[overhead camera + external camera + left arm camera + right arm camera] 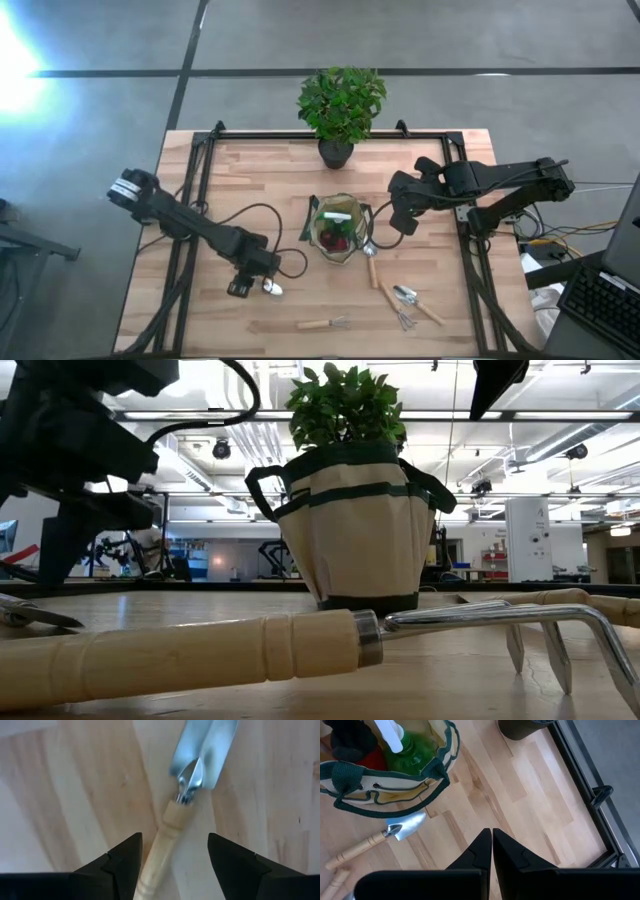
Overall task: Pick & Place Garden tools in Gardening bag
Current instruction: Put the left brown trowel into the side pocket of the gardening bag
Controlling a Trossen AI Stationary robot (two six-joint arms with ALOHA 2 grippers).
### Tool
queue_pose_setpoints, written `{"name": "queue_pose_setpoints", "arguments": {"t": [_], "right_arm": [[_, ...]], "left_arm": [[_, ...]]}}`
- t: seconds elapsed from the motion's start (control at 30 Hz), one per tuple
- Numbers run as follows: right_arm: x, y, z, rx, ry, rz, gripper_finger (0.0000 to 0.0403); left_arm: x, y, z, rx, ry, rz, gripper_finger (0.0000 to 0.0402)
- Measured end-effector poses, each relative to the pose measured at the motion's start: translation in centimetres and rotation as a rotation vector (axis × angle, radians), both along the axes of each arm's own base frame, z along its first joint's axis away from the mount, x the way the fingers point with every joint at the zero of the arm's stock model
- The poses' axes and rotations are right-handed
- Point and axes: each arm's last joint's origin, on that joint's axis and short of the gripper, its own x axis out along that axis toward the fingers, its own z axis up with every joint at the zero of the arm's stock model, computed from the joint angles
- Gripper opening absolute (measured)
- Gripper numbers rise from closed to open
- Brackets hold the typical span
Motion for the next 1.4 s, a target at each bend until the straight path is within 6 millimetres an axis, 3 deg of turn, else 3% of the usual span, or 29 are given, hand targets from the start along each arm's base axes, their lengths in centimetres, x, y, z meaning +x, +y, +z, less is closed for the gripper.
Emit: {"name": "queue_pose_setpoints", "arguments": {"t": [0.37,0.8,1.0,1.33,1.4], "right_arm": [[0.0,0.0,0.0,0.000,-0.001,0.000,0.0008],[0.0,0.0,0.0,0.000,-0.001,0.000,0.0008],[0.0,0.0,0.0,0.000,-0.001,0.000,0.0008],[0.0,0.0,0.0,0.000,0.000,0.000,0.0008],[0.0,0.0,0.0,0.000,0.000,0.000,0.0008]], "left_arm": [[0.6,-0.7,-1.6,0.035,-0.004,-0.123,0.0227],[1.1,-0.8,-2.0,0.068,-0.060,-0.197,0.0222],[1.3,-0.9,-2.6,0.084,-0.055,-0.214,0.0180],[1.4,-0.9,-3.1,0.095,-0.042,-0.212,0.0073],[1.4,-0.9,-3.1,0.093,-0.041,-0.212,0.0068]]}}
